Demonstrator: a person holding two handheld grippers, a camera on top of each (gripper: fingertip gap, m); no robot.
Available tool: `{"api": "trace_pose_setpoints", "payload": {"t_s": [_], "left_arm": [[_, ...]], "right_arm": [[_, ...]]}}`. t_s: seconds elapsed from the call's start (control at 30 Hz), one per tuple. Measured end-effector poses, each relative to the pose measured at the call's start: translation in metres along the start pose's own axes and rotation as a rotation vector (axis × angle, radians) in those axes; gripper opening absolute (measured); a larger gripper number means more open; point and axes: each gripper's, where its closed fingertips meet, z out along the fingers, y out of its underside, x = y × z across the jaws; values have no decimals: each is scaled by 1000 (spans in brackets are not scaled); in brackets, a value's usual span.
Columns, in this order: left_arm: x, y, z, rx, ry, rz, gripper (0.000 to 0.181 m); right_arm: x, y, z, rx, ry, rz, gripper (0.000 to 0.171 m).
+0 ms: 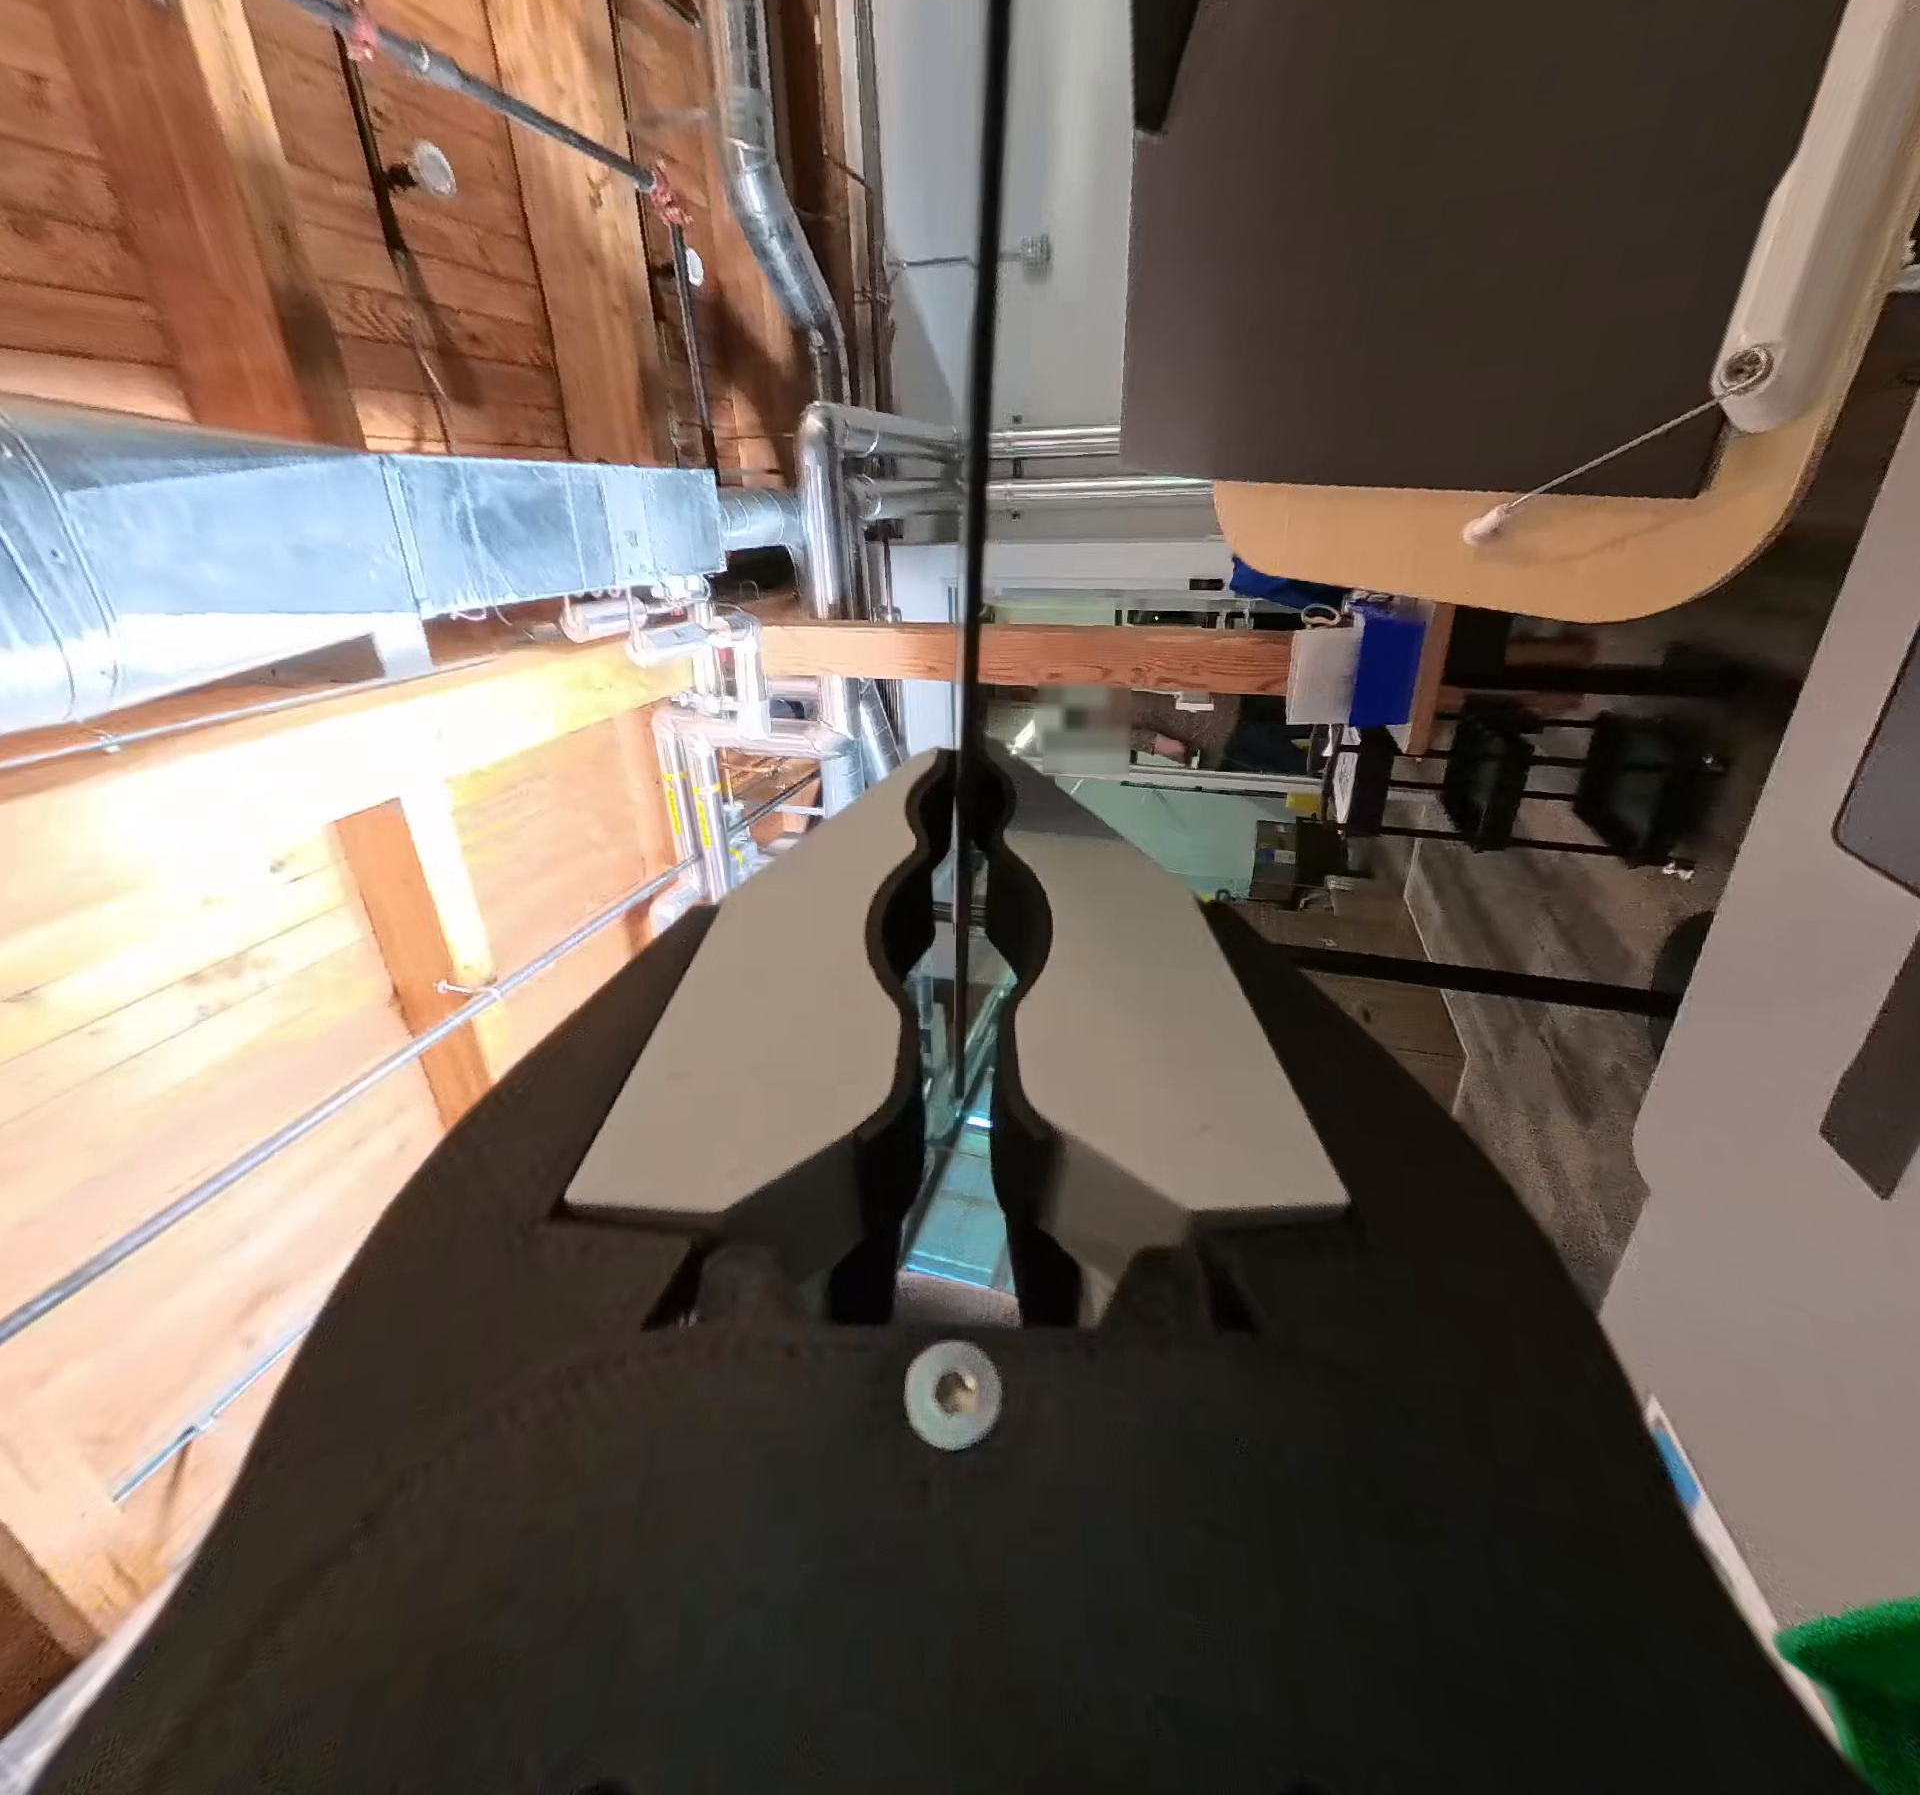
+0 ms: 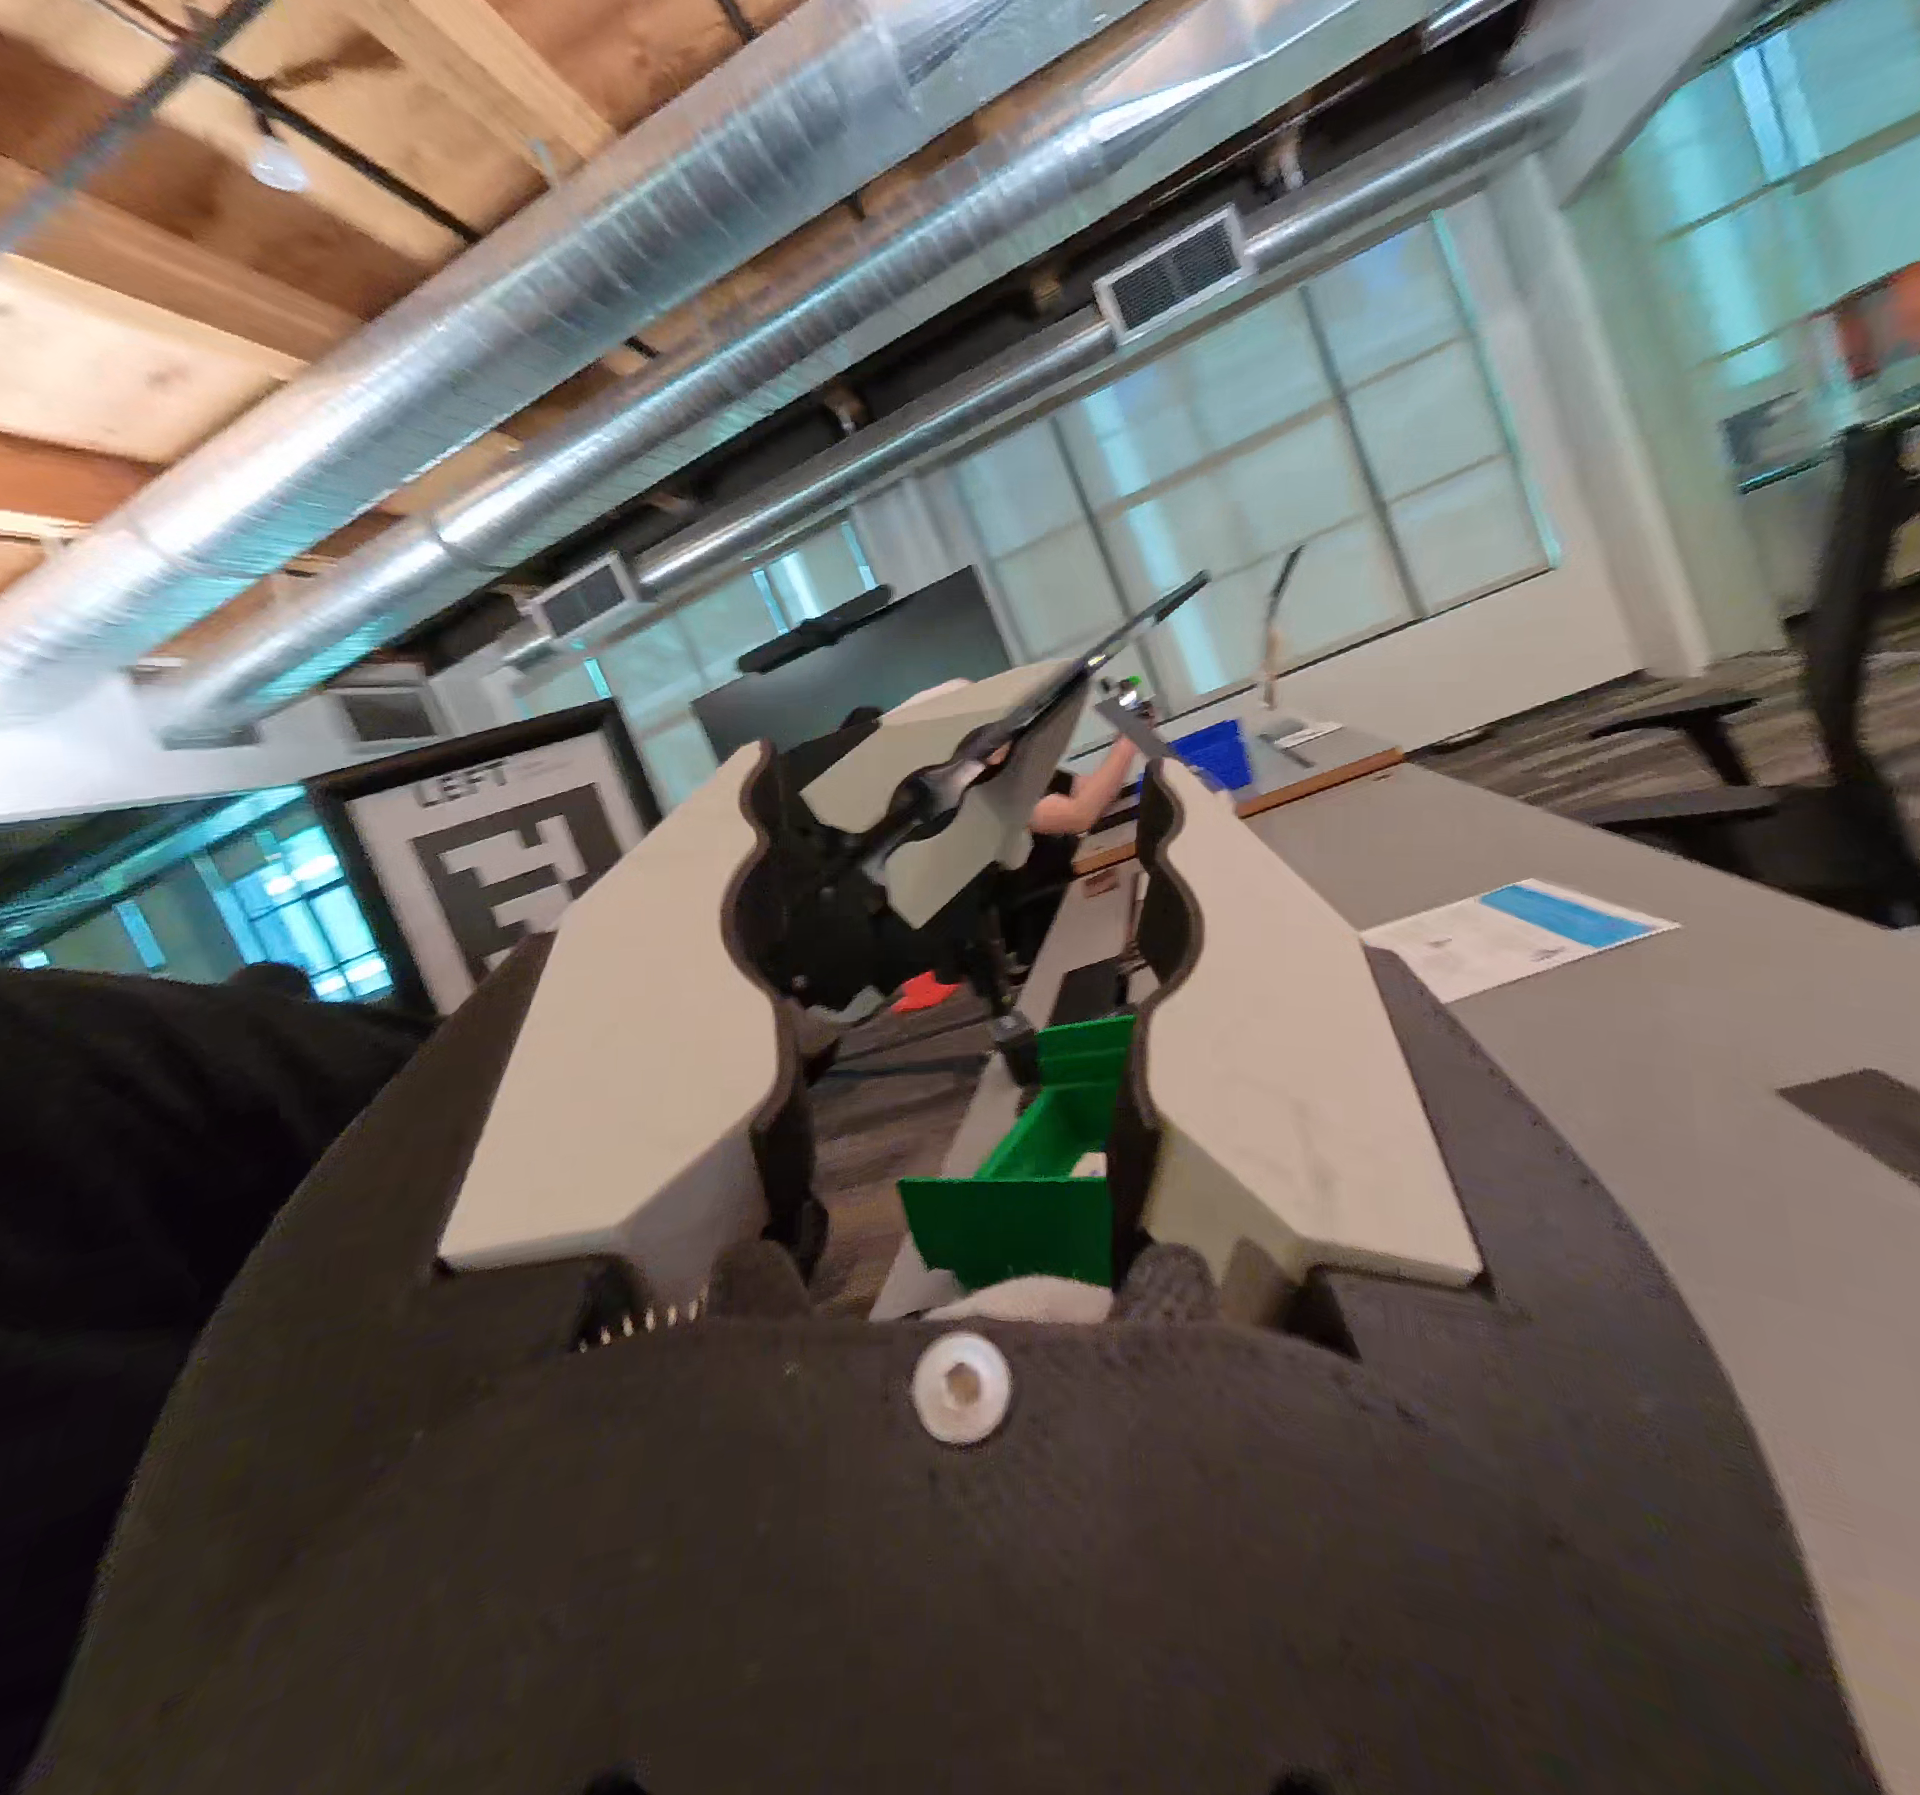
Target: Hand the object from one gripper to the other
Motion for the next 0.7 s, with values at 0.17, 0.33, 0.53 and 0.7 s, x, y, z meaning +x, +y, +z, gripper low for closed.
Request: {"api": "trace_pose_setpoints", "payload": {"t_s": [0.17, 0.33, 0.53, 0.7], "left_arm": [[2, -5, 2, 10, -5, 22, 0], [10, -5, 5, -8, 20, -14, 40], [25, -14, -8, -15, 88, -290, 48], [44, -33, -16, 9, 106, -464, 41]], "right_arm": [[-4, 14, 9, -38, -8, -58, 19], [15, 7, -2, -52, 135, -179, 0], [12, -33, -47, -155, 383, -531, 0], [3, -83, -110, -131, 600, -690, 0]]}}
